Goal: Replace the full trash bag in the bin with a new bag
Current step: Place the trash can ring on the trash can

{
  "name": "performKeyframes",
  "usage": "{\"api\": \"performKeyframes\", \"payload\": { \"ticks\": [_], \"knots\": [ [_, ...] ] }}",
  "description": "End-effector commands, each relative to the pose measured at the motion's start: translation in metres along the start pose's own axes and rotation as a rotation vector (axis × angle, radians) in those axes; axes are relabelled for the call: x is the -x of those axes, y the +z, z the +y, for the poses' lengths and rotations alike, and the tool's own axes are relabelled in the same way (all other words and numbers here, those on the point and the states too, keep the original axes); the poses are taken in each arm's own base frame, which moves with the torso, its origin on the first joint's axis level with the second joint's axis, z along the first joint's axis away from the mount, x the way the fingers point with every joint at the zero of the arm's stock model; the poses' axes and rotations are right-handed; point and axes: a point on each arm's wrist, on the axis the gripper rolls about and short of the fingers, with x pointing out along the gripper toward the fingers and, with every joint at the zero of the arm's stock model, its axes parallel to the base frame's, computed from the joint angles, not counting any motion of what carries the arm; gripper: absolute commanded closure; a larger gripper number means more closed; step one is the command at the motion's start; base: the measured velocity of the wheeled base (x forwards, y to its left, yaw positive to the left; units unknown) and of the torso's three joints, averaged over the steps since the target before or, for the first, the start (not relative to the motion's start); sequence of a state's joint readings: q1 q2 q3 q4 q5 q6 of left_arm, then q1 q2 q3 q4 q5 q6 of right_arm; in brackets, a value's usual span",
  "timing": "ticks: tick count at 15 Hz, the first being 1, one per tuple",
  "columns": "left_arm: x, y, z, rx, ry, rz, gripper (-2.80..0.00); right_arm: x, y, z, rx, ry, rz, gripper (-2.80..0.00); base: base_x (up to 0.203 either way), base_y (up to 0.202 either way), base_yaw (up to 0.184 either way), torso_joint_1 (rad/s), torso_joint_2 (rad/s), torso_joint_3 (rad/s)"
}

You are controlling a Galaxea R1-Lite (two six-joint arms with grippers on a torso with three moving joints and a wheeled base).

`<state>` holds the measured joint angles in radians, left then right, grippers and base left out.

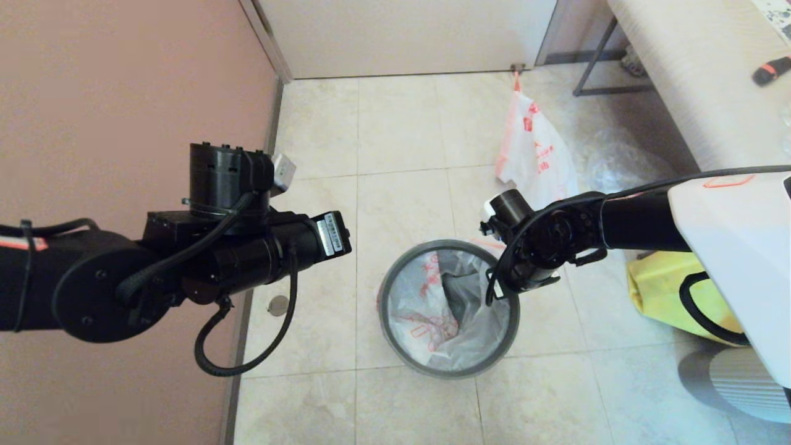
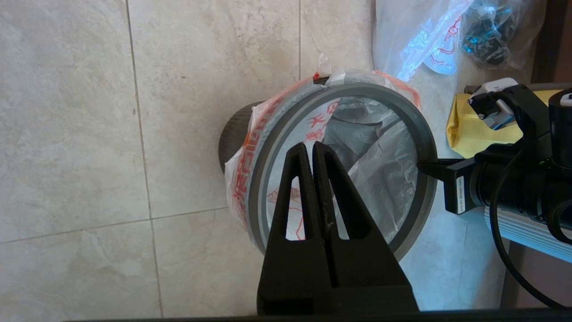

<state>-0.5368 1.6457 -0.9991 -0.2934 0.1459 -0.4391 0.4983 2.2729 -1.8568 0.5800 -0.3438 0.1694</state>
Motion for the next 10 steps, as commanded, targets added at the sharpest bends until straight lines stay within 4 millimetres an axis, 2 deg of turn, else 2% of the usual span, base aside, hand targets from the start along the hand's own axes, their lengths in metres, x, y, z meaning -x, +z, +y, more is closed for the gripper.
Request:
{"api": "performKeyframes", "payload": {
  "ticks": [1,10],
  "knots": [
    [-0.001,-0.001,0.000,0.002,0.002,0.001,0.00,-0.002,0.000,0.002,0.003,0.000,0.003,0.00,0.000,0.000,0.000,0.000,0.00,0.000],
    [-0.004,-0.002,0.001,0.002,0.006,0.005,0.00,-0.015,0.002,0.016,0.014,0.013,-0.019,0.00,0.000,0.000,0.000,0.000,0.00,0.000]
  ]
}}
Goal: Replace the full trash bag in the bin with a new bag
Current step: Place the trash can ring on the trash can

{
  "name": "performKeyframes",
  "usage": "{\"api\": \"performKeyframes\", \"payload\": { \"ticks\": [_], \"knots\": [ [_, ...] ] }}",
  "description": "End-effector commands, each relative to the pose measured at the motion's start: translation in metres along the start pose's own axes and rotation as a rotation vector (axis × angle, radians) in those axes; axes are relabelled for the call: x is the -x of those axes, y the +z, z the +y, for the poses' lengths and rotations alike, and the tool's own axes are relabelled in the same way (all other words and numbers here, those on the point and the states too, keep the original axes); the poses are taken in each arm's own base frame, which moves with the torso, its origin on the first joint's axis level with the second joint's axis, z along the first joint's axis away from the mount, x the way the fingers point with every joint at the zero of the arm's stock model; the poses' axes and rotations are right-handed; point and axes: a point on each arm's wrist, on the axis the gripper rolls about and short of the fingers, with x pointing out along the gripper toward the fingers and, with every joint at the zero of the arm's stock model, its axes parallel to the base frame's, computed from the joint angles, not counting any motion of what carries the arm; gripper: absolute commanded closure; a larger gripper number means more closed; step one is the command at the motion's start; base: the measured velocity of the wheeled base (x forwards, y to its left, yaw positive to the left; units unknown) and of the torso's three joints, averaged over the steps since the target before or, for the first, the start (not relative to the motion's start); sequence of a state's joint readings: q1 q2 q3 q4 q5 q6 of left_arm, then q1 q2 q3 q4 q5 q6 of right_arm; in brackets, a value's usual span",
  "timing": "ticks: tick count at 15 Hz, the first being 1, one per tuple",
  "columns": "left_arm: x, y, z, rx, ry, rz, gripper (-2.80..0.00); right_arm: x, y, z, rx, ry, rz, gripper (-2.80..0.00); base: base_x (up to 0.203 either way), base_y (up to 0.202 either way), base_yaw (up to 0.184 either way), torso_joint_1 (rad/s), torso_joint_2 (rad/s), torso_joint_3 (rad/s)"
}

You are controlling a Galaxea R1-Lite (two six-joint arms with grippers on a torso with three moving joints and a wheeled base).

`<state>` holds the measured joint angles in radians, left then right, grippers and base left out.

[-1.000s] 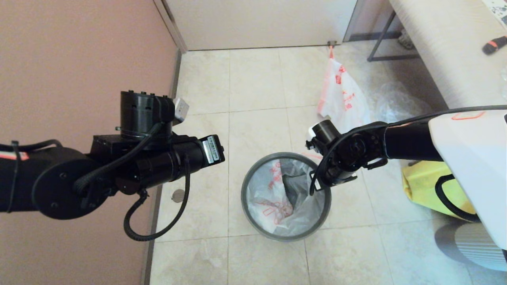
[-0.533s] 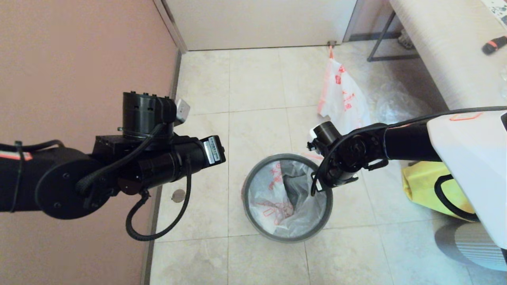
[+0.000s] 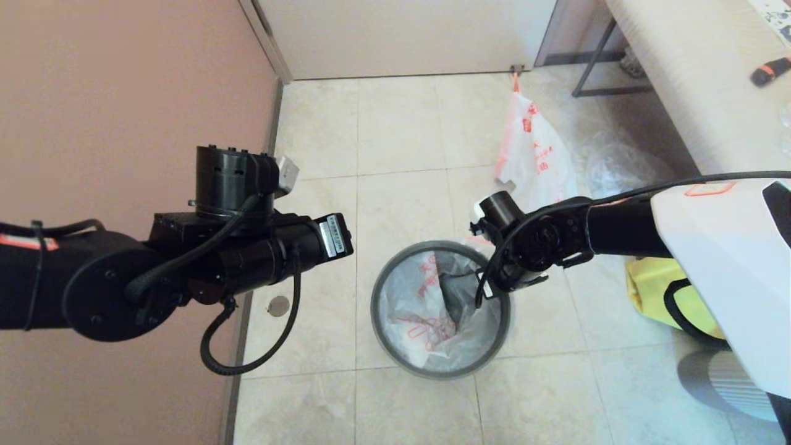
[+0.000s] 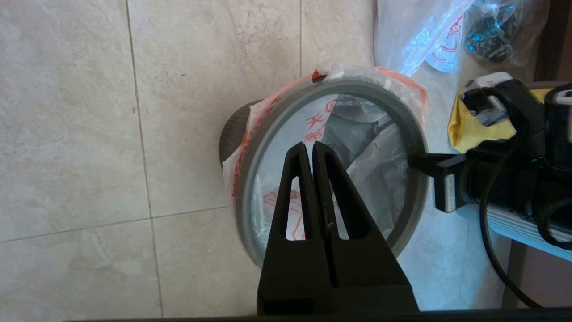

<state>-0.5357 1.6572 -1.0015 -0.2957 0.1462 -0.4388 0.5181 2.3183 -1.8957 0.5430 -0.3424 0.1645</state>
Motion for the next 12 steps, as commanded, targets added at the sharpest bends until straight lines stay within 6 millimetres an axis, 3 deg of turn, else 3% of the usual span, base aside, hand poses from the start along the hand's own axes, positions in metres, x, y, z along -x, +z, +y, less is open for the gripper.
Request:
{"api": "performKeyframes", "payload": {
  "ticks": [1,5,9,12],
  "knots": [
    [-0.001,-0.001,0.000,0.003,0.001,0.002,0.00,-0.005,-0.002,0.002,0.004,-0.004,0.012,0.00,0.000,0.000,0.000,0.000,0.00,0.000],
    [-0.001,-0.001,0.000,0.003,0.001,0.002,0.00,-0.002,-0.001,0.001,0.004,-0.004,0.008,0.00,0.000,0.000,0.000,0.000,0.00,0.000],
    [0.001,0.000,0.000,0.003,-0.001,-0.002,0.00,0.024,-0.001,-0.006,-0.003,-0.005,-0.012,0.00,0.000,0.000,0.000,0.000,0.00,0.000],
    [0.002,0.001,0.000,0.003,-0.002,-0.005,0.00,0.014,-0.003,-0.013,-0.013,-0.021,0.009,0.00,0.000,0.000,0.000,0.000,0.00,0.000]
  ]
}}
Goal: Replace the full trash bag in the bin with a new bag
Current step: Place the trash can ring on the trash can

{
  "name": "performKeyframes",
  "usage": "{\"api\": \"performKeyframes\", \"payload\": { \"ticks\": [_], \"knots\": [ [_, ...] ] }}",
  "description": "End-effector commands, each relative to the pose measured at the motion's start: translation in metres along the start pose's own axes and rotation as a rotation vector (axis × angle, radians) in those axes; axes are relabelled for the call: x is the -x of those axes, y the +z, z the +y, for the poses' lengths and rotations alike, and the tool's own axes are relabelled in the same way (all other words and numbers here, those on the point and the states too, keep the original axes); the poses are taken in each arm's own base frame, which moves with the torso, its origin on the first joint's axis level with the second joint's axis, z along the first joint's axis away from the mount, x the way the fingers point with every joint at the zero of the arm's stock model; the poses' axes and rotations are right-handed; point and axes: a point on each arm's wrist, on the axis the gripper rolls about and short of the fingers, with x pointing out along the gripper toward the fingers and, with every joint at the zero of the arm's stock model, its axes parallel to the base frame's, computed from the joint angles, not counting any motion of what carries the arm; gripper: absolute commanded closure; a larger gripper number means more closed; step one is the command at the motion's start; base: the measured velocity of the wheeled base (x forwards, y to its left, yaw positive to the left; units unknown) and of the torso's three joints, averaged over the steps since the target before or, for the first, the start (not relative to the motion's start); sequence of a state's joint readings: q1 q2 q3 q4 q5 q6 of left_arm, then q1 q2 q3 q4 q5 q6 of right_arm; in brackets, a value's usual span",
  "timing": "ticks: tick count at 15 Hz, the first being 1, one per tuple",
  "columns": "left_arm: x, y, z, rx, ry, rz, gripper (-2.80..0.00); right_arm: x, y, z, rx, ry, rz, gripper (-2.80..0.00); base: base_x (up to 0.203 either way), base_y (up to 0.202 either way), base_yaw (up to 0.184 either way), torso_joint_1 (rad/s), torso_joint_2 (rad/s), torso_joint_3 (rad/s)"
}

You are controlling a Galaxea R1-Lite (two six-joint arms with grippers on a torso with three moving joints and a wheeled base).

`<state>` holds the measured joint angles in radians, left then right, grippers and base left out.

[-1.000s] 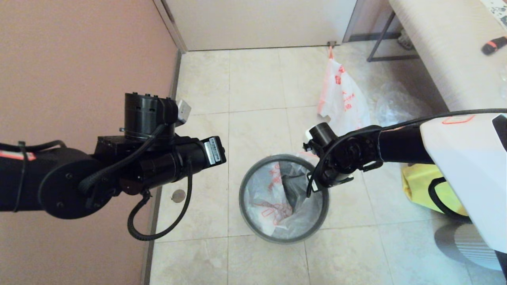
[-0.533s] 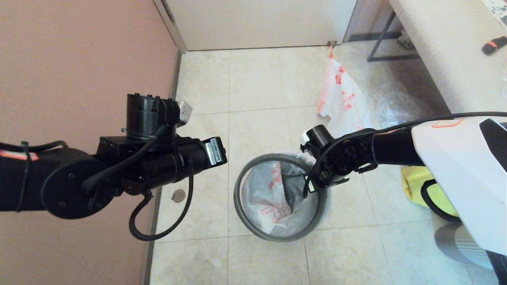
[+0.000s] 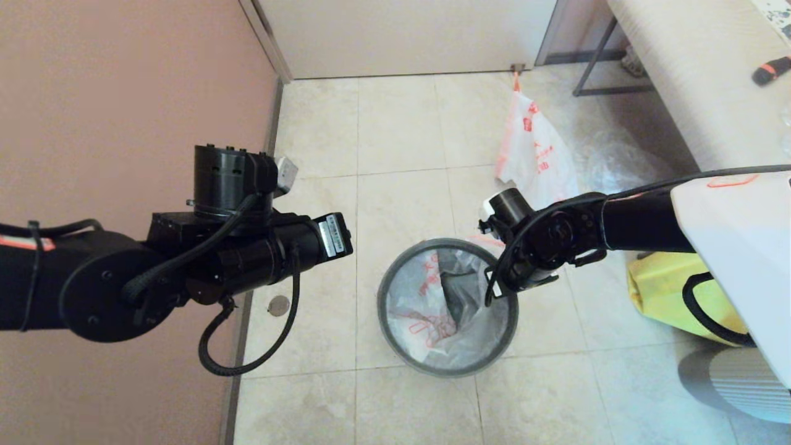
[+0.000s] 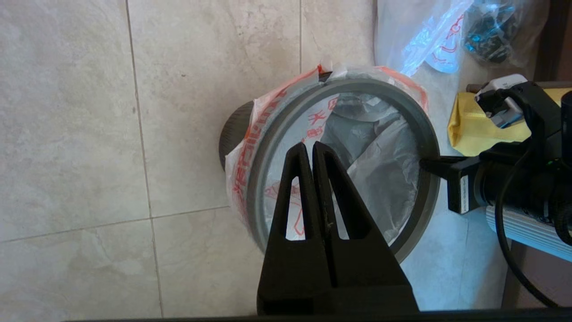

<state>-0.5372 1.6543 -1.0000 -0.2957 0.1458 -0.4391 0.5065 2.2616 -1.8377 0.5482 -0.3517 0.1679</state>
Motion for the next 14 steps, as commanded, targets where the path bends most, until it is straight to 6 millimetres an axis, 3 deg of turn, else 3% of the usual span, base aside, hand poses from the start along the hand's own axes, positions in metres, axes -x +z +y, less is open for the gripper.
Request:
{"api": "performKeyframes", "payload": {
  "ticks": [1,5,14],
  "knots": [
    [0.000,0.000,0.000,0.003,0.001,-0.002,0.00,-0.006,-0.001,-0.001,-0.003,-0.006,0.008,0.00,0.000,0.000,0.000,0.000,0.00,0.000],
    [-0.002,0.000,0.001,0.003,0.003,0.001,0.00,-0.025,0.005,0.003,0.000,-0.007,-0.032,0.00,0.000,0.000,0.000,0.000,0.00,0.000],
    [-0.003,-0.002,0.001,0.001,0.006,0.008,0.00,-0.016,0.008,0.004,-0.002,-0.015,-0.054,0.00,0.000,0.000,0.000,0.000,0.00,0.000]
  ]
}}
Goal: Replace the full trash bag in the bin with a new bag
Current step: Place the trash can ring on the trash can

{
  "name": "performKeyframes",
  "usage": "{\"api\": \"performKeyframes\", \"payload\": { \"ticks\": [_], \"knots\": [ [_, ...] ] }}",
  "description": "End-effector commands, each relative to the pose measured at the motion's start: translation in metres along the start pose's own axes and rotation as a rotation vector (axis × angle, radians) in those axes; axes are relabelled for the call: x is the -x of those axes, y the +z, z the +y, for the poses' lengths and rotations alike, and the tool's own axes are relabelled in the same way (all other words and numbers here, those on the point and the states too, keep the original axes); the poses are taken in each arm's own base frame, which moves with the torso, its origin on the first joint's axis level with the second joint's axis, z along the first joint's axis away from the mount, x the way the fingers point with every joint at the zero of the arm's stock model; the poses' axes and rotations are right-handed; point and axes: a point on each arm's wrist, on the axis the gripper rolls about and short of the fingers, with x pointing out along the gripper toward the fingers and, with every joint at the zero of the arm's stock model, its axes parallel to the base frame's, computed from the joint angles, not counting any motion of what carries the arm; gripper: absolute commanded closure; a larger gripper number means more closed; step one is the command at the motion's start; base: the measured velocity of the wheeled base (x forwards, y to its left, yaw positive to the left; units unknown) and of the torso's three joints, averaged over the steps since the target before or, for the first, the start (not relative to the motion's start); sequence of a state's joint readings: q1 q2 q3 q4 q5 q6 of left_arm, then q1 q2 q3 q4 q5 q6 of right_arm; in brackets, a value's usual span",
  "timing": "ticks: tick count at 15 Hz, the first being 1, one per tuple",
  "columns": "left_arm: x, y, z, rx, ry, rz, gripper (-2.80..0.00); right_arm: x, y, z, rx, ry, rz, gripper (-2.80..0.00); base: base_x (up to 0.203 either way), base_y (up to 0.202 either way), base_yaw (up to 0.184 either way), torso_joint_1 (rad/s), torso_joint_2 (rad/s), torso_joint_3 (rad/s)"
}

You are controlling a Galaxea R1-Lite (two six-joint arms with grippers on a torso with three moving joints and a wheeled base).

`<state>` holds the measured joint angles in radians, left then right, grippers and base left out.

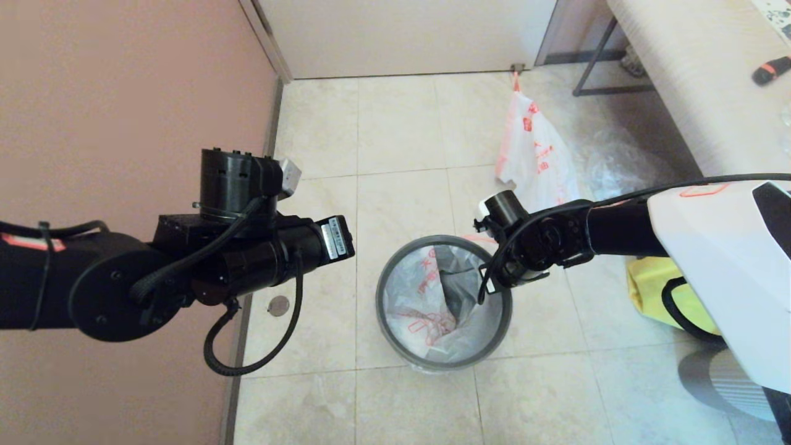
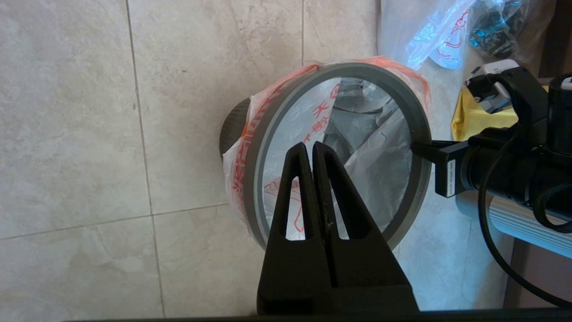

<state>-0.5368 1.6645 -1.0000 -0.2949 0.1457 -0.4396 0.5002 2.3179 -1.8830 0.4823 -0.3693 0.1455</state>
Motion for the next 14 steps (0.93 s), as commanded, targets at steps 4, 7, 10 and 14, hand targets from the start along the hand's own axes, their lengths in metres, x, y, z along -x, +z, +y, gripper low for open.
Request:
{"api": "performKeyframes", "payload": {
  "ticks": [4,7,10,14],
  "knots": [
    [0.001,0.001,0.000,0.003,0.000,-0.003,0.00,0.024,0.004,-0.002,-0.007,0.002,-0.031,-2.80,0.000,0.000,0.000,0.000,0.00,0.000],
    [0.000,0.000,0.000,0.002,0.001,0.002,0.00,0.056,0.002,-0.015,-0.024,0.006,-0.056,-2.80,0.000,0.000,0.000,0.000,0.00,0.000],
    [-0.010,-0.008,0.002,-0.005,0.004,0.039,0.00,0.082,-0.016,-0.027,-0.074,0.088,-0.014,0.00,0.000,0.000,0.000,0.000,0.00,0.000],
    [-0.030,-0.030,0.007,-0.008,-0.057,0.166,0.00,0.068,-0.031,-0.036,-0.128,0.375,0.024,0.00,0.000,0.000,0.000,0.000,0.00,0.000]
  ]
}}
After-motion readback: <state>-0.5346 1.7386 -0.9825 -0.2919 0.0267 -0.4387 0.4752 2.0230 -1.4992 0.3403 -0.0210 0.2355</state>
